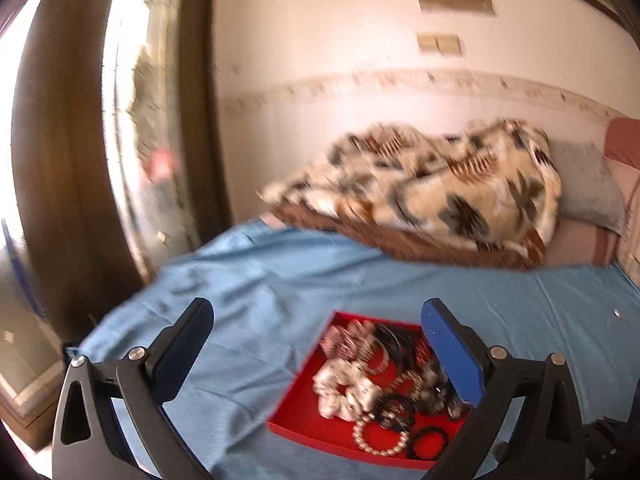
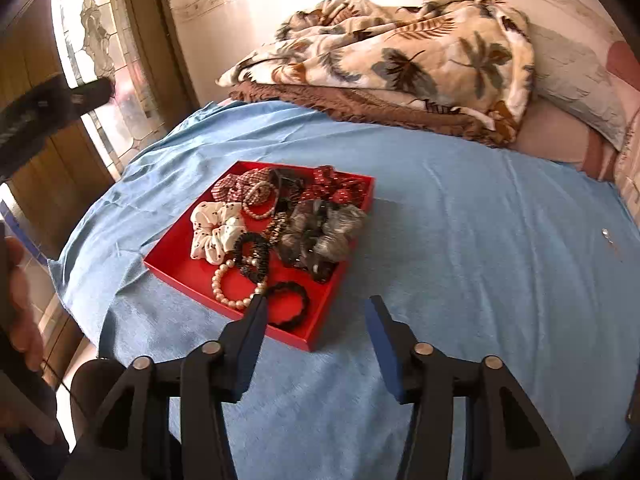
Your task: Organize jewelry
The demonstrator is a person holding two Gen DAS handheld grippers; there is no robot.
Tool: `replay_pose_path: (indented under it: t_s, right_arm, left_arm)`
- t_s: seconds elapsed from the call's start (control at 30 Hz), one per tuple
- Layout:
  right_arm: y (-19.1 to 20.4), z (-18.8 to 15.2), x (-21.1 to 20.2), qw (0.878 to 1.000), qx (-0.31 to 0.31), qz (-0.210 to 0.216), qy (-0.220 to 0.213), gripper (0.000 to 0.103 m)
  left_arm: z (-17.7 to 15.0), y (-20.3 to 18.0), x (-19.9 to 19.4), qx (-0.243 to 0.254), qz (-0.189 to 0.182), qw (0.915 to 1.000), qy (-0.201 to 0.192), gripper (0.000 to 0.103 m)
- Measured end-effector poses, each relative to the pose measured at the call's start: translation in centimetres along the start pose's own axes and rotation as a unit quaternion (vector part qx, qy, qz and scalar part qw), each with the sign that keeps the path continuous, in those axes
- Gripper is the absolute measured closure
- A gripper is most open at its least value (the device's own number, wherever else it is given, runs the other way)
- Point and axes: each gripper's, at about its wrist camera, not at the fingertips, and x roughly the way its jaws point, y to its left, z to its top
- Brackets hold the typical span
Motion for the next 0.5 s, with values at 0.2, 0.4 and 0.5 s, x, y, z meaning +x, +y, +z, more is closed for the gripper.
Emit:
replay_pose_path:
  t_s: [0.2, 0.4, 0.5]
  right_arm:
    - [-0.3, -1.0, -2.7, 1.000, 0.012, -0.020, -0.020, 0.043]
    - [-0.4, -1.9, -5.2, 0.998, 0.017, -0.040, -0.047, 0.036]
    - [-0.5, -2.3, -6.1, 0.997, 0.020, -0.041, -0.057, 0.034]
  left_arm:
    - [-0.1, 1.0, -3.3, 0.000, 0.024, 0.9996, -0.013, 0.000]
    - [-1.3, 2.3, -6.6, -0.037, -0.014, 0.9986, -0.036, 0.000]
    - [-1.6, 2.5, -7.9, -0.047, -0.033, 0.9970, -0.052, 0.000]
